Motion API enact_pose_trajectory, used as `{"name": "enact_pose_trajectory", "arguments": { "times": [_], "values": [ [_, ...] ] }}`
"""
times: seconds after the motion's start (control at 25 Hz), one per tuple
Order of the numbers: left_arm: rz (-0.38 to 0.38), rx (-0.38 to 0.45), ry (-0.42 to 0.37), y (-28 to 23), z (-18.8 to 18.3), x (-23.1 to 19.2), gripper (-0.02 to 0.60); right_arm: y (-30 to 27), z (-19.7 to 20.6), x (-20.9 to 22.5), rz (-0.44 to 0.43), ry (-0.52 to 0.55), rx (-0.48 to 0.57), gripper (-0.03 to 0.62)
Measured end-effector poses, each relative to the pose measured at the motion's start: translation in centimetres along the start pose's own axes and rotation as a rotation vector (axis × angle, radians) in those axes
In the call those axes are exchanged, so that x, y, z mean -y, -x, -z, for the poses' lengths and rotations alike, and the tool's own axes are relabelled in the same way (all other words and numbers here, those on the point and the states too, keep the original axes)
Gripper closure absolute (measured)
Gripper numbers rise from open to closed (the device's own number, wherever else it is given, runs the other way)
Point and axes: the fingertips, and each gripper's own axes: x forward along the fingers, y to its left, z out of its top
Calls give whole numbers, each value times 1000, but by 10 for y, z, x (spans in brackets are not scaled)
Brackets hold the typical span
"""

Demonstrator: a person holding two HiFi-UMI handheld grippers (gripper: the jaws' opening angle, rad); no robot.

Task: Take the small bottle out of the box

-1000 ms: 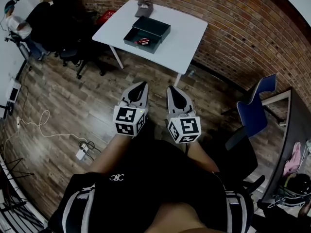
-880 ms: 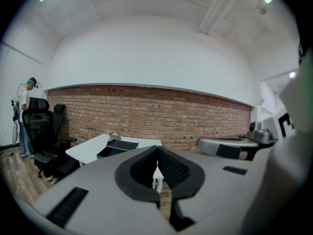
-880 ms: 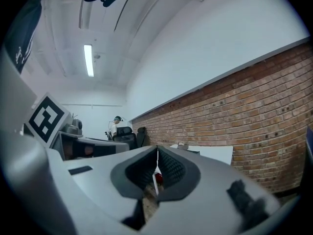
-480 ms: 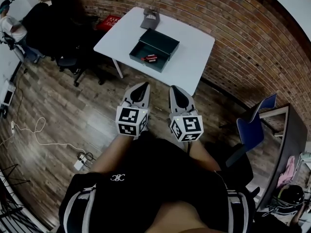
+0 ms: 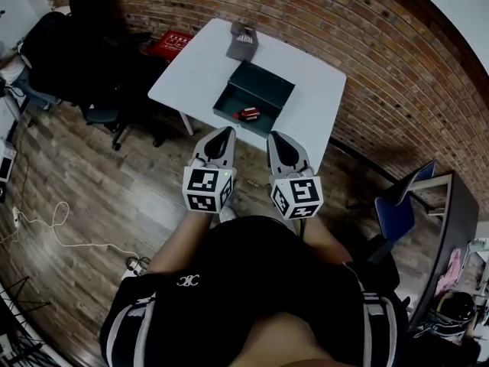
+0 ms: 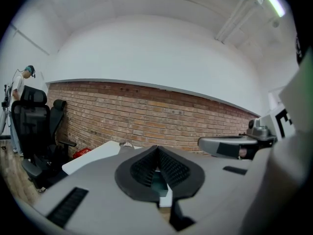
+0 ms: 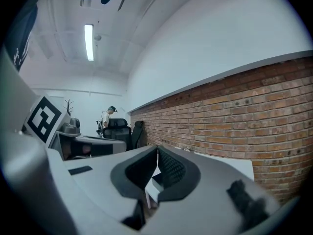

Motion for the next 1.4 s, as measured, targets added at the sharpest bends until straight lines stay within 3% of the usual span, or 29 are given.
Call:
{"name": "enact_pose_trajectory", "arguments": {
  "times": [0.36,0.72,0.92,1.24,1.4],
  "values": [
    [34,-18,10,-28,-3,-34,568,-39,-2,12,57,7,-31,563],
    [-10,-47,40,-52,3,-57,568,-71,2,33,44,-2,-45,563],
    [-62,-61,26,-76,-3,-70,568,-110,6,46,-53,-17,-58,563],
    [-131,-77,31,-104,-11,-96,568,-169,25,44,-277,-5,-182,563],
    [-188,-87,50,-109,-5,-111,568,-189,50,44,-405,90,-278,563]
  ]
}}
